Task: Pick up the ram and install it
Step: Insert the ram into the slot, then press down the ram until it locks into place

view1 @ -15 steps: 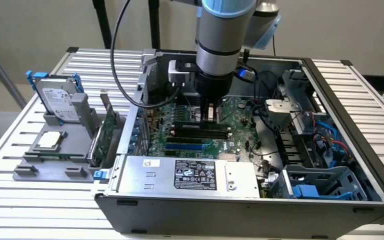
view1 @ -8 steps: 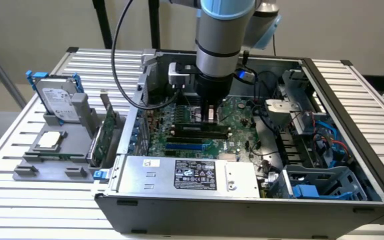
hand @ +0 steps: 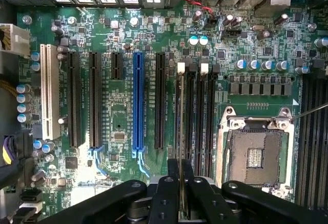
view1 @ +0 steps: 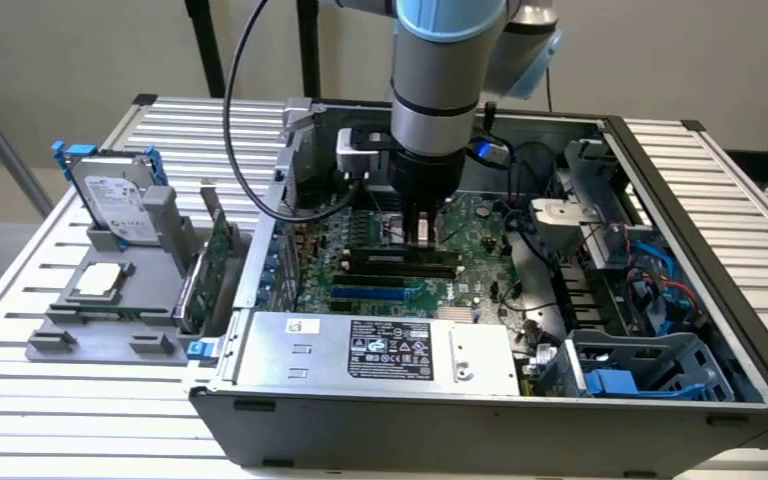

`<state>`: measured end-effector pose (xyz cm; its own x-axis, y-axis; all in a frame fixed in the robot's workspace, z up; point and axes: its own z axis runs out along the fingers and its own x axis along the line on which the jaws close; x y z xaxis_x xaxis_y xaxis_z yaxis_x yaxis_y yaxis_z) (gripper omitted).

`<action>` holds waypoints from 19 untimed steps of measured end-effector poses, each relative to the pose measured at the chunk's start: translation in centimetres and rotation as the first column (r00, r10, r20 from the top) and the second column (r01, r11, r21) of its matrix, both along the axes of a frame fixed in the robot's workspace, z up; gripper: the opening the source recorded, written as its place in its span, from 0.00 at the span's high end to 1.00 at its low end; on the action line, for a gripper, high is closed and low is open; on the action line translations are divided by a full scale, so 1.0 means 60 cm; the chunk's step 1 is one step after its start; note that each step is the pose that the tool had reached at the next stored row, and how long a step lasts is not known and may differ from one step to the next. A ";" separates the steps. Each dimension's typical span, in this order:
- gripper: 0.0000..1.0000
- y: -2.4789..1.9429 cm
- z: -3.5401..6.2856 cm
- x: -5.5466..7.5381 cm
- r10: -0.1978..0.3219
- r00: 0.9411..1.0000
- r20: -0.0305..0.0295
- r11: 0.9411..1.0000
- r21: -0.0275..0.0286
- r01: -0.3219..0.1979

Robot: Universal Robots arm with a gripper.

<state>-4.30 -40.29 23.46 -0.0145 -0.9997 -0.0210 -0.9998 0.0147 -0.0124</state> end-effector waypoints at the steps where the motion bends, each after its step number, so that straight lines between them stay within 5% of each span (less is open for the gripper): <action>1: 1.00 0.0000 0.000 -0.001 0.000 1.000 0.000 1.000 0.000 0.000; 14: 1.00 0.0040 -0.005 -0.002 -0.007 1.000 0.000 1.000 -0.006 0.007; 19: 1.00 0.0048 -0.007 -0.003 -0.007 1.000 0.000 1.000 -0.013 0.007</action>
